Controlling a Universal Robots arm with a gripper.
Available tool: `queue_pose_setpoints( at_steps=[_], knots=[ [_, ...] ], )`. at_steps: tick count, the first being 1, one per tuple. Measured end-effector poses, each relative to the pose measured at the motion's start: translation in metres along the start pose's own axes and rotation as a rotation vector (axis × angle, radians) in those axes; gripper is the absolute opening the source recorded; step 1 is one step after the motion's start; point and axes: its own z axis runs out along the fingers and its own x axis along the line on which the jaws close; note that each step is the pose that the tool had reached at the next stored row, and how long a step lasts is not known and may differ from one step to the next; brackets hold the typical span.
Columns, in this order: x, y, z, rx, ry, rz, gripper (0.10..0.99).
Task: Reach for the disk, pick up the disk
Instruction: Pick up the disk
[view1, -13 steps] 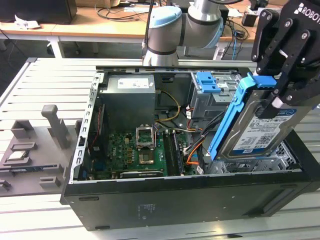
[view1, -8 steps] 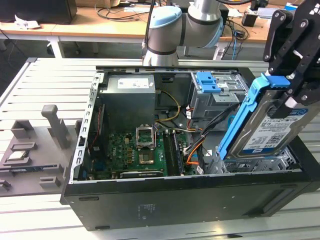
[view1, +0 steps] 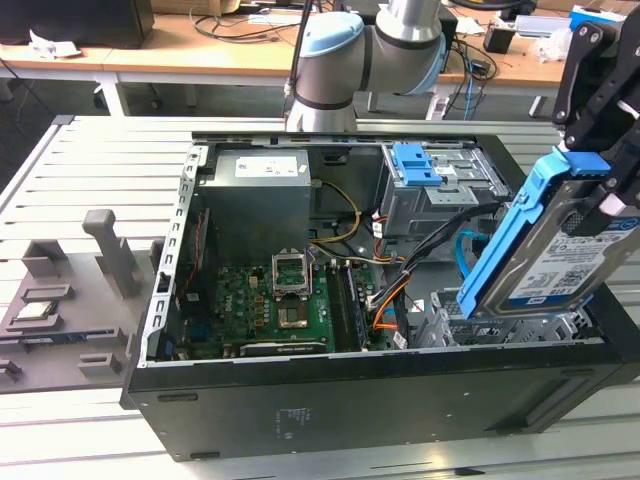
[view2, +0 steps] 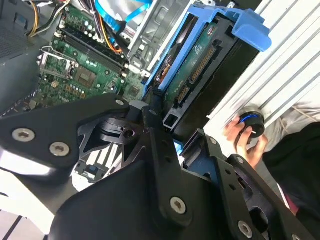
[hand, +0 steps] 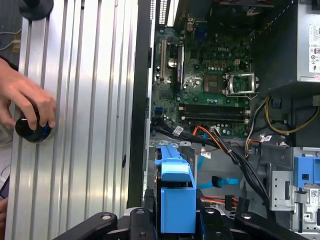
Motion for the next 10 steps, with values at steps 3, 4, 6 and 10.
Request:
queue_pose_setpoints(
  at_steps=[3,4,6,10],
  knots=[
    [0.0001,-0.0028,0.0,0.0,-0.0001,0.0,0.365],
    [0.0002,-0.0038,0.0009,0.0,-0.0001,0.0,0.365],
    [0.0003,-0.0047,0.0042,0.0,0.0001,0.0,0.365],
    [0.0001,-0.0053,0.0096,0.0,-0.0003,0.0,0.365]
  ],
)
